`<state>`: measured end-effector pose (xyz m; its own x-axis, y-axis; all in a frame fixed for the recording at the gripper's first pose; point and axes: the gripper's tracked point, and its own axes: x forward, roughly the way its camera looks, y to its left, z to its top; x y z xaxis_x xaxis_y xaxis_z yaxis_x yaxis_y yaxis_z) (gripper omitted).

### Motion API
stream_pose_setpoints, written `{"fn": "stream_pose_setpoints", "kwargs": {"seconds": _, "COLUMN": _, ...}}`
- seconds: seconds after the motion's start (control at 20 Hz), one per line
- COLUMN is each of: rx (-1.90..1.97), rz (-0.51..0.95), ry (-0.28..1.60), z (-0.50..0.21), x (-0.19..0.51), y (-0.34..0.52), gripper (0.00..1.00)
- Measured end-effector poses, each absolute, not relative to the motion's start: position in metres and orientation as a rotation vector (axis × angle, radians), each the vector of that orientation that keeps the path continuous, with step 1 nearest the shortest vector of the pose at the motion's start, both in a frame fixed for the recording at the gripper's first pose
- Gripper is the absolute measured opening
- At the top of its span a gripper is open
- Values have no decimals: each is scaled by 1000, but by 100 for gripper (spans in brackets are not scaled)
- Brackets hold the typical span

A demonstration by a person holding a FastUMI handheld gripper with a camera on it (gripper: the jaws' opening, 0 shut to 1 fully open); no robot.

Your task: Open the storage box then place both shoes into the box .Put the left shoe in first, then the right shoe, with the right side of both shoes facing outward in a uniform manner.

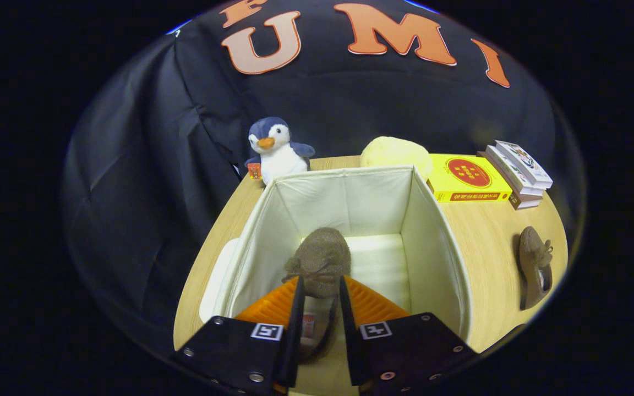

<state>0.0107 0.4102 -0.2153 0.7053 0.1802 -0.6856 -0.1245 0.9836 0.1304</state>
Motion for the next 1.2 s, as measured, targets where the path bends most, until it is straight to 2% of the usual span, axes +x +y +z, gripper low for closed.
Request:
{"fn": "stream_pose_setpoints", "kwargs": {"seconds": 0.05, "rx": 71, "rz": 171, "ry": 760, "z": -214, "x": 12, "y": 406, "gripper": 46}}
{"fn": "stream_pose_setpoints", "kwargs": {"seconds": 0.1, "rx": 67, "rz": 171, "ry": 750, "z": -209, "x": 11, "y": 402, "gripper": 64}}
{"fn": "stream_pose_setpoints", "kwargs": {"seconds": 0.15, "rx": 62, "rz": 173, "ry": 737, "z": -203, "x": 12, "y": 396, "gripper": 71}}
{"fn": "stream_pose_setpoints", "kwargs": {"seconds": 0.2, "rx": 57, "rz": 173, "ry": 721, "z": -197, "x": 13, "y": 390, "gripper": 83}}
{"fn": "stream_pose_setpoints", "kwargs": {"seconds": 0.3, "rx": 53, "rz": 175, "ry": 683, "z": -183, "x": 15, "y": 376, "gripper": 96}}
{"fn": "stream_pose_setpoints", "kwargs": {"seconds": 0.65, "rx": 54, "rz": 93, "ry": 599, "z": -153, "x": 21, "y": 282, "gripper": 98}}
{"fn": "stream_pose_setpoints", "kwargs": {"seconds": 1.2, "rx": 58, "rz": -101, "ry": 615, "z": -177, "x": -2, "y": 91, "gripper": 98}}
